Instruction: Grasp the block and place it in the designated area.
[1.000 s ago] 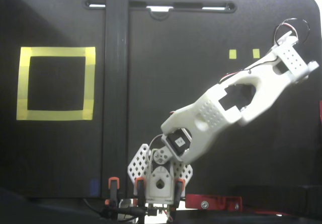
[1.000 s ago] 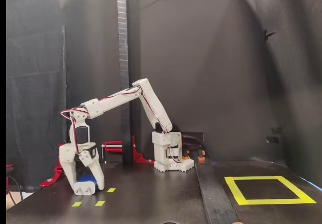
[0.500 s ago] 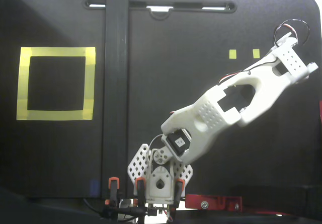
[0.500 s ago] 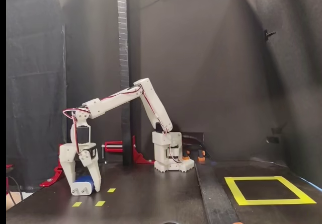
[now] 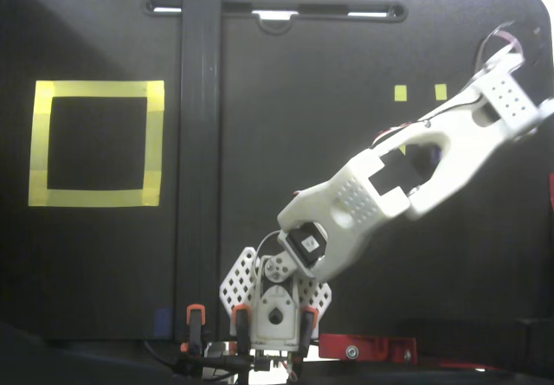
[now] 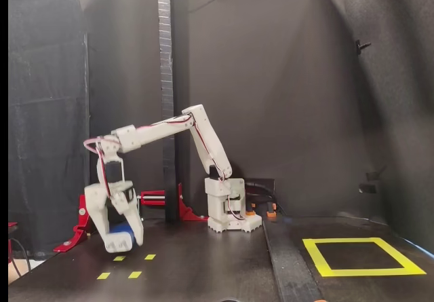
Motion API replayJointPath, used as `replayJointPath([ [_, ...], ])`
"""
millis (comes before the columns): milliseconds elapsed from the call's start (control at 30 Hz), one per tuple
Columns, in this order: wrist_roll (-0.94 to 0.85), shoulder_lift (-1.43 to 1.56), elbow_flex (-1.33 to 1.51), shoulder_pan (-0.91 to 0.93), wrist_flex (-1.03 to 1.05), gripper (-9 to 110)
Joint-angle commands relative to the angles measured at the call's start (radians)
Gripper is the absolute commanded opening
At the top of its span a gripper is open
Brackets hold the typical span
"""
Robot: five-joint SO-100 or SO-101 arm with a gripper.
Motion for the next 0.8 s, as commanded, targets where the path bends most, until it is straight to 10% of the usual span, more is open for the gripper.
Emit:
replayJointPath([
  [0,0.014,0.100,-0.072,-0.006,0.035,19],
  [767,0.080,0.284,-0.095,-0.044,0.210,19],
])
